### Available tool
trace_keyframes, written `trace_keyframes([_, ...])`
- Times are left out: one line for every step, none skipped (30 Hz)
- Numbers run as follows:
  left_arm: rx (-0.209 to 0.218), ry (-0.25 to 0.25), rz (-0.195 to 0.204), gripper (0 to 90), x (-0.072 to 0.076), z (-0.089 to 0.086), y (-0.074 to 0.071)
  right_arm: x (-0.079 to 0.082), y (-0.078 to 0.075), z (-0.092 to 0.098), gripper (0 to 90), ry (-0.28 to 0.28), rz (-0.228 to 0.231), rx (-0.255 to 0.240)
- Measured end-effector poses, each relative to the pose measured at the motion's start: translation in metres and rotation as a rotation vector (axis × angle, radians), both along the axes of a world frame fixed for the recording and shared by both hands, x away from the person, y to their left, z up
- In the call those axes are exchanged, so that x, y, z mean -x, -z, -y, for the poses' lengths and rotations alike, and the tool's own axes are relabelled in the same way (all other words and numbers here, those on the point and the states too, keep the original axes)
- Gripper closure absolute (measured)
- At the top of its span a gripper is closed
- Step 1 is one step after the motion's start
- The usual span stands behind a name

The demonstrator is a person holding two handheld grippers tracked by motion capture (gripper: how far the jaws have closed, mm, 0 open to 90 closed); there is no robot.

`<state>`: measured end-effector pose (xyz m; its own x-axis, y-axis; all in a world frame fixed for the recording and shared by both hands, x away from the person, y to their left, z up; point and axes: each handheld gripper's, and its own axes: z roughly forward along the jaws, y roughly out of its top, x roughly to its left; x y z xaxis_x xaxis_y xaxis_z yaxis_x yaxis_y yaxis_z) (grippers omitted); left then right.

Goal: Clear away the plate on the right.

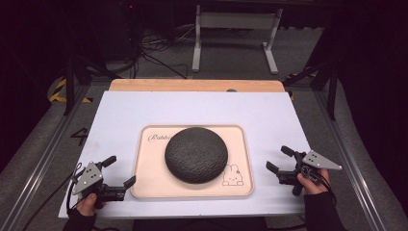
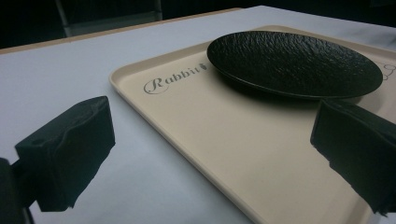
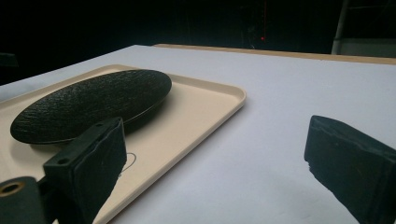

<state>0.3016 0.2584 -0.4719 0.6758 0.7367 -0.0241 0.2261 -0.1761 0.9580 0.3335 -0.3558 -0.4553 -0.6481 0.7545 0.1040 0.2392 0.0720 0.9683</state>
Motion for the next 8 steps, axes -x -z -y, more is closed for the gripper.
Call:
trace_keyframes([0.0, 0.0, 0.001, 0.5, 0.0, 0.0, 0.0, 0.0, 0.0, -0.0002, 6.2, -0.001, -0.002, 0.004])
trace_keyframes([0.0, 0.0, 0.001, 0.5, 0.0, 0.0, 0.0, 0.0, 0.0, -0.0002, 6.2, -0.001, -0.002, 0.004])
trace_keyframes([0.0, 0.0, 0.0, 0.5, 0.0001, 0.0, 0.0, -0.0001, 0.0, -0.001, 5.9, -0.009, 0.0, 0.011])
trace_keyframes([0.0, 0.0, 0.0, 0.5, 0.0001, 0.0, 0.0, -0.0002, 0.0, -0.0013, 5.9, -0.014, 0.002, 0.014])
trace_keyframes([0.0, 0.0, 0.0, 0.5, 0.0, 0.0, 0.0, -0.0003, 0.0, -0.0014, 5.8, -0.015, 0.0, 0.014])
trace_keyframes([0.0, 0.0, 0.0, 0.6, 0.0, 0.0, 0.0, -0.0004, 0.0, -0.0013, 5.6, -0.015, 0.0, 0.015])
trace_keyframes([0.001, 0.0, 0.0, 0.5, 0.0, 0.0, 0.0, -0.0005, 0.0, -0.0012, 5.1, -0.016, -0.002, 0.013])
trace_keyframes([0.001, 0.0, 0.0, 0.5, 0.0, 0.0, 0.0, -0.0005, 0.0, -0.0011, 5.0, -0.016, -0.002, 0.013])
